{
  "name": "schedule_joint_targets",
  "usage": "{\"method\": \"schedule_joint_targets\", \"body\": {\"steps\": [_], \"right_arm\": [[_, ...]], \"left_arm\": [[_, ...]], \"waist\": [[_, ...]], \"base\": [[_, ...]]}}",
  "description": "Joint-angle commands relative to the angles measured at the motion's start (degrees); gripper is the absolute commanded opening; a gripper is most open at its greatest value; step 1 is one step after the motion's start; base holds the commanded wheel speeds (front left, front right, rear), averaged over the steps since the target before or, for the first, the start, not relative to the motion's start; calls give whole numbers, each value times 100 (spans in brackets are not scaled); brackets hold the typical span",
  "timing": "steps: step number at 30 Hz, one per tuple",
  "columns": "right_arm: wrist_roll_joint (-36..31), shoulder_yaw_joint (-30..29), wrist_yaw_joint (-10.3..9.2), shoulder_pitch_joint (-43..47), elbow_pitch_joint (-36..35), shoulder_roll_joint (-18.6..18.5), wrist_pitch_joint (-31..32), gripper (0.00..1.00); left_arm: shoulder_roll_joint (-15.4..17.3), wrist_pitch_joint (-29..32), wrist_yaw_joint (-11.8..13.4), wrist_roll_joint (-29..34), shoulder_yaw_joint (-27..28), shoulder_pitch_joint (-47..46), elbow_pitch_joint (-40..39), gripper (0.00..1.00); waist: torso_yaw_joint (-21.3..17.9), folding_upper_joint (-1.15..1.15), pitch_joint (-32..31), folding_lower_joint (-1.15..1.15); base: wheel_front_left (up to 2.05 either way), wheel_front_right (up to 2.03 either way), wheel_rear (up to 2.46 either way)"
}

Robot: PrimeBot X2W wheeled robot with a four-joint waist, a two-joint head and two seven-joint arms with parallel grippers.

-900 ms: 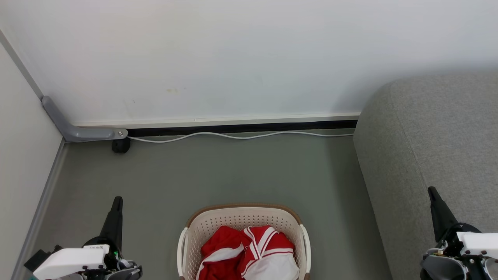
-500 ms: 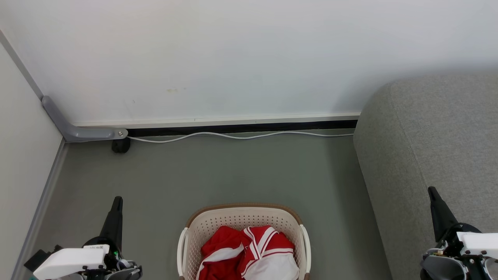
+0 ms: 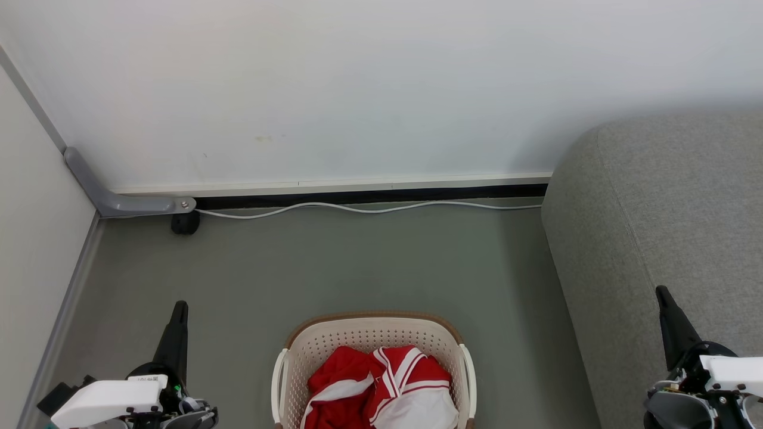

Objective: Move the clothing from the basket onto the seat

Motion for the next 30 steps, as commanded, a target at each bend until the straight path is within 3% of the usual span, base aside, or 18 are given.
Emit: {"method": "schedule_joint_targets", "body": {"steps": [1,30], "right_arm": [[68,99,24,-95,-177,-56,43,0],[68,99,24,-95,-177,-56,43,0]], "left_arm": [[100,41,-48,-22,185,-332,-170,0],[100,41,-48,-22,185,-332,-170,0]], "waist": [[0,0,0,0],[0,0,0,0]], "base": [[0,0,0],[0,0,0]]}}
